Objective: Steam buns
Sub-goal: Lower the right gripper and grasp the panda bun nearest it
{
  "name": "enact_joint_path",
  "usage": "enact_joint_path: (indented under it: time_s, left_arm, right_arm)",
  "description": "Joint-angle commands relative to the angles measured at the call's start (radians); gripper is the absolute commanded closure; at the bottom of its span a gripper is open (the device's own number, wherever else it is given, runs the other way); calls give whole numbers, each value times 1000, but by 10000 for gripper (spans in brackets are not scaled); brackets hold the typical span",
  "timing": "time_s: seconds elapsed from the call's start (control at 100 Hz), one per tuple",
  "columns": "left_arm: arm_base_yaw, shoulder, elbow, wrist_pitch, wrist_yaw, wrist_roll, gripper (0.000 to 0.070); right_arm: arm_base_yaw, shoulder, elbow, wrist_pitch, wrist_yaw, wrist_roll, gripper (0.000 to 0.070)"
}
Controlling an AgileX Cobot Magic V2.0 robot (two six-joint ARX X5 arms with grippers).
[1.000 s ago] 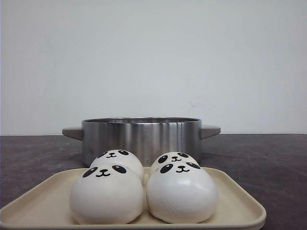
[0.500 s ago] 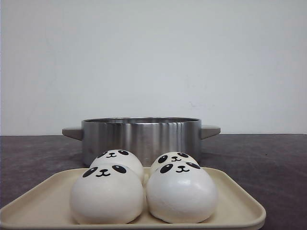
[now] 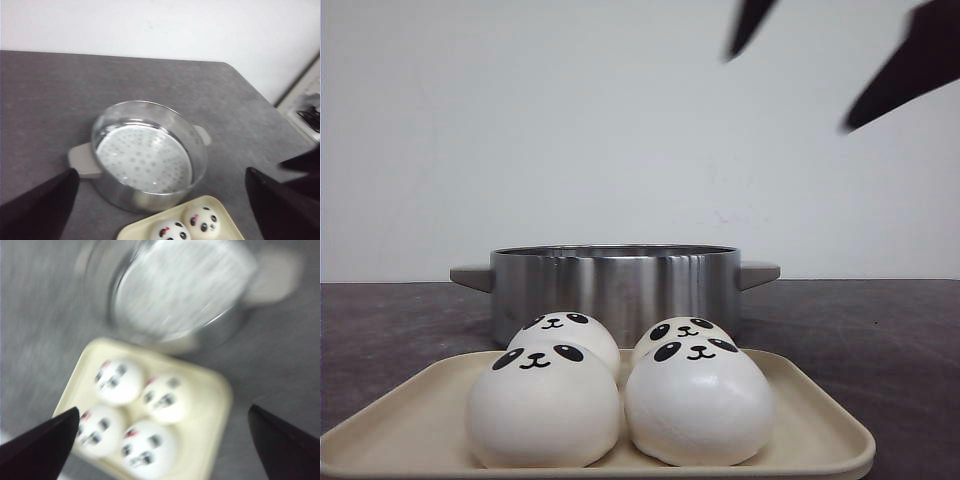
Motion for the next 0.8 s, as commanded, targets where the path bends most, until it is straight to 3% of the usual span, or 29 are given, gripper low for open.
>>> enact_joint_path:
  time_s: [0.0, 0.15, 0.54, 0.71, 0.79]
  left_arm:
    - [-23, 5, 15, 10, -5, 10, 27]
    - [-82, 5, 15, 6, -8, 10, 27]
    - [-183, 5, 15, -29, -54, 10, 27]
    - [-208, 5, 15, -39, -57, 10, 27]
    - [-218, 5, 15, -40, -58, 10, 27]
  right_arm:
    - [40, 78, 24, 18, 3, 76, 40]
    - [86, 240, 26, 42, 0, 117, 89]
    - [87, 513, 26, 146, 2, 128, 107]
    - [85, 566, 26, 159, 33, 152, 326]
    - [85, 566, 26, 159, 64, 152, 464]
